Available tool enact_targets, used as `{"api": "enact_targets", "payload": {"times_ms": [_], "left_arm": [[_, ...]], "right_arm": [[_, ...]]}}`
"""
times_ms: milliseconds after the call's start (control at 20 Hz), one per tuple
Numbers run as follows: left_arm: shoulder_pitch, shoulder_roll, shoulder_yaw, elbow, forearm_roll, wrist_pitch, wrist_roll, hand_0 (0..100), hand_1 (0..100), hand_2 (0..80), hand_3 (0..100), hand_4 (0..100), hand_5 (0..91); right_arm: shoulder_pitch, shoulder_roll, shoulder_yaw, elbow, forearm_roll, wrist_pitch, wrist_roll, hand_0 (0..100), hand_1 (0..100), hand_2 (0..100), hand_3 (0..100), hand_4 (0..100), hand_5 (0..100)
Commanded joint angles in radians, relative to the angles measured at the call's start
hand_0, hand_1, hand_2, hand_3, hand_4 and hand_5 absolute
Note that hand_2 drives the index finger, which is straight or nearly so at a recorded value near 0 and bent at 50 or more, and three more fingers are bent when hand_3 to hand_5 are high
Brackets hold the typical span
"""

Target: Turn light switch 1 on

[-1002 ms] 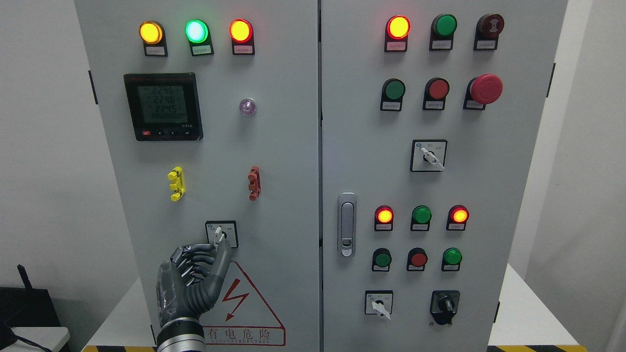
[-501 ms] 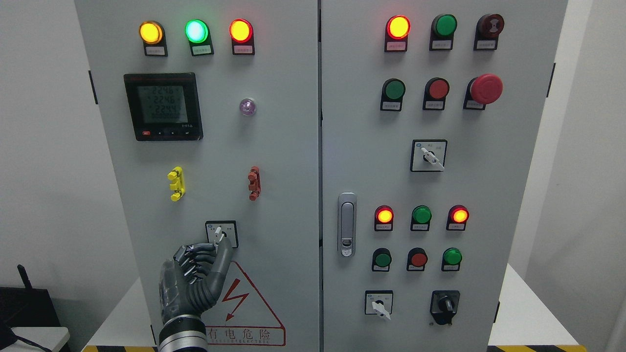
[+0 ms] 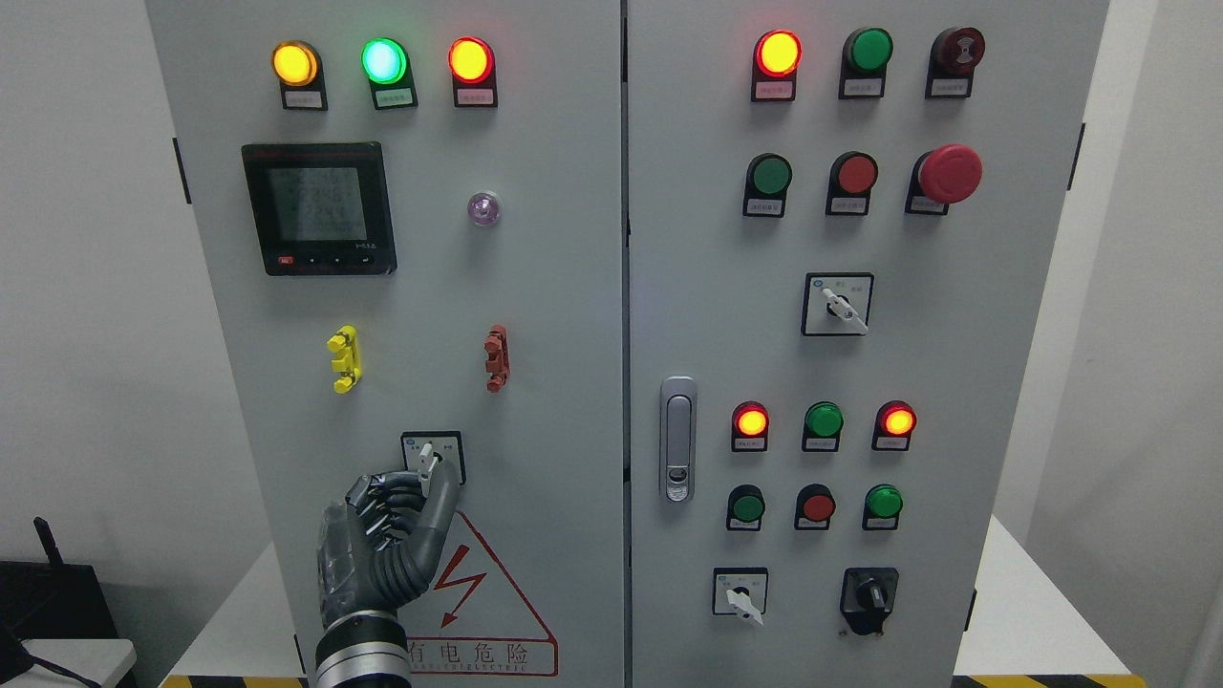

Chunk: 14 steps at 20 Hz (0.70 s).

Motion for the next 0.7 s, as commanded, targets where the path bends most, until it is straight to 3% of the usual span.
{"api": "enact_targets", "payload": {"times_ms": [0,652], "left_arm": [[-0.008,0.000,-0.004,0.000,-0.004,0.007,0.000,20,55,50.9,70,81,76.4],[-0.019,0.000,-0.004,0.000,-0.005,0.039,0.000,22,52,51.4,70,81,74.8]], "right_arm": [[0.000,0.000,0.000,0.000,-0.018,0.000,0.000,12,39,0,0,0,0],[0.000,0.000,0.000,0.000,-0.017,0.000,0.000,12,39,0,0,0,0]]}}
